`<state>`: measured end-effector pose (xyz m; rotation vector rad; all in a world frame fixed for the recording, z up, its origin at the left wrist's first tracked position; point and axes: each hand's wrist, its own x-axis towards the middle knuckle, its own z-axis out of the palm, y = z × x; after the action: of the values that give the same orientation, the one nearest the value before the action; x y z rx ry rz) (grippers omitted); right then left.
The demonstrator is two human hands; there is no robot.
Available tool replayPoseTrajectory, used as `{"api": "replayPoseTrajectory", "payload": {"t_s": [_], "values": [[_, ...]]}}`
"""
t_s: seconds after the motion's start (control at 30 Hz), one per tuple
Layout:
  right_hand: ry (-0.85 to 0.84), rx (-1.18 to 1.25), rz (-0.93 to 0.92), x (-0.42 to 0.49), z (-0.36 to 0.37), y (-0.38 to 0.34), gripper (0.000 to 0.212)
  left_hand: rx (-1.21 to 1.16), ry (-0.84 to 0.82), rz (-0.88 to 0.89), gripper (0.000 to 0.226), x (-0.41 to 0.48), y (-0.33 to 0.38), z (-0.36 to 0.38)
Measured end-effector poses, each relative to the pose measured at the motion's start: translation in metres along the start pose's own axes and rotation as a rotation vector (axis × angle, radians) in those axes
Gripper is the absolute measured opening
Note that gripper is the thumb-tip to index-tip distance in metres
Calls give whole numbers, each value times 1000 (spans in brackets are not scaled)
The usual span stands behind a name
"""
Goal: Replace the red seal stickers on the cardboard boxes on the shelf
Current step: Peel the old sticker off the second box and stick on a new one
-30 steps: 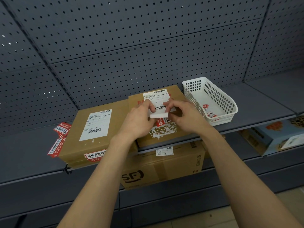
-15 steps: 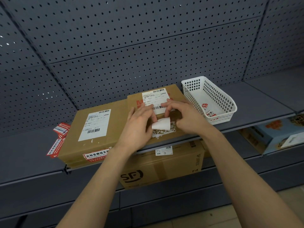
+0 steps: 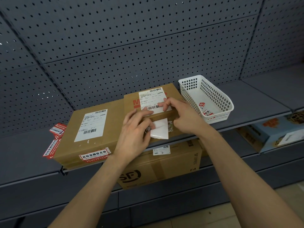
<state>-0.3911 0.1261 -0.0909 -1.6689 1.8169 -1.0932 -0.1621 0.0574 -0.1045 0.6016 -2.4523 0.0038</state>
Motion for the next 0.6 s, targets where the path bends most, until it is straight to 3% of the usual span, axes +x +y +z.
{"api": "replayPoseTrajectory", "payload": {"t_s": [0.6], "values": [[11,-14,1,2,2,1,65,-85,-62,-43,24,4,-4,-6]]}}
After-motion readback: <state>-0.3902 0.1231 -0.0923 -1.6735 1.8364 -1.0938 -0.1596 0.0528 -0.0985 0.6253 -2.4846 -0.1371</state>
